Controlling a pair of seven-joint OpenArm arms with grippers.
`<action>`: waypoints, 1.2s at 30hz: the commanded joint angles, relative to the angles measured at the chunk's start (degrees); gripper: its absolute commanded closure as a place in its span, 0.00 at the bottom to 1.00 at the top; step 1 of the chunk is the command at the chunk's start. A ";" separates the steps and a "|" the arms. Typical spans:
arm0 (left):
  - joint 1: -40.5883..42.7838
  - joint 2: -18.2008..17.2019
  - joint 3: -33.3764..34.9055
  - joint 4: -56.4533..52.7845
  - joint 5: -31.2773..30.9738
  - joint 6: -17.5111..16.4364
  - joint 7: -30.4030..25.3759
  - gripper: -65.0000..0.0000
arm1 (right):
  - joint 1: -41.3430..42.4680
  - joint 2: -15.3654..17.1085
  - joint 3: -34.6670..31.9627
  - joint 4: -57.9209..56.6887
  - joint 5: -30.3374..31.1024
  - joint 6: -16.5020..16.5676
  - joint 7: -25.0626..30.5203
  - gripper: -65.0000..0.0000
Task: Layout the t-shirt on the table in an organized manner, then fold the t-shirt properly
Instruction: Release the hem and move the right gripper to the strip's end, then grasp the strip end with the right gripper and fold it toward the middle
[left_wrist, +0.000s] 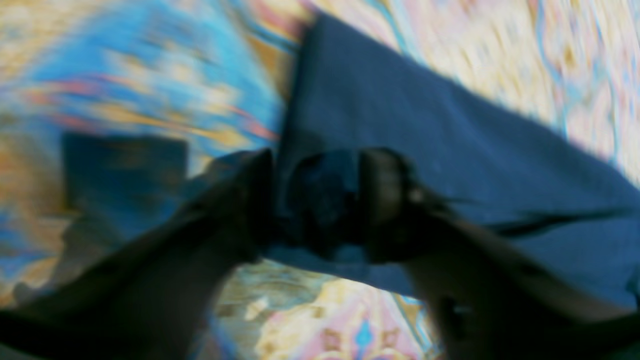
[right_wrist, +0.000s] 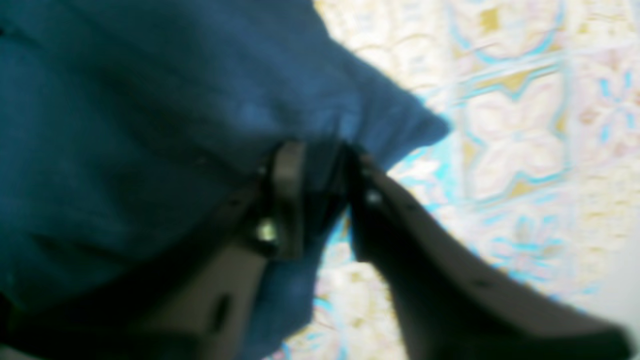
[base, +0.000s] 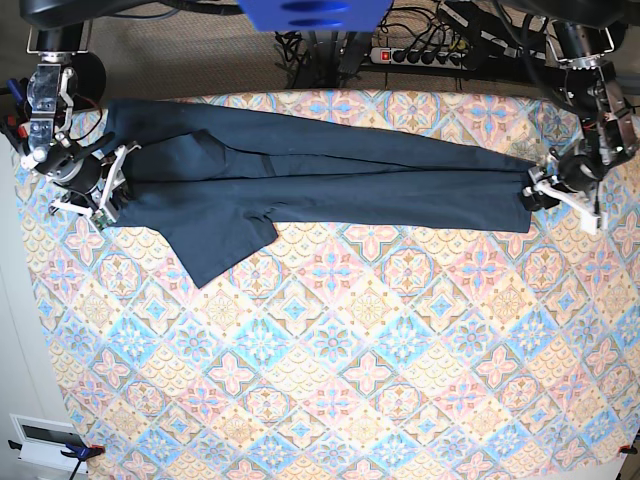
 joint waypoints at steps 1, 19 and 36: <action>-0.45 0.05 -2.20 0.98 -0.73 -0.16 -0.75 0.35 | 0.85 1.63 2.56 2.63 0.72 -0.45 1.46 0.67; 0.25 6.12 -12.93 3.70 -10.75 -0.25 -0.75 0.51 | 25.38 -3.91 -12.82 -2.47 0.72 -0.45 -6.02 0.66; 2.63 6.03 -12.93 7.83 -10.67 -0.25 -0.75 0.51 | 33.12 -7.78 -16.78 -35.17 0.63 -0.45 3.39 0.65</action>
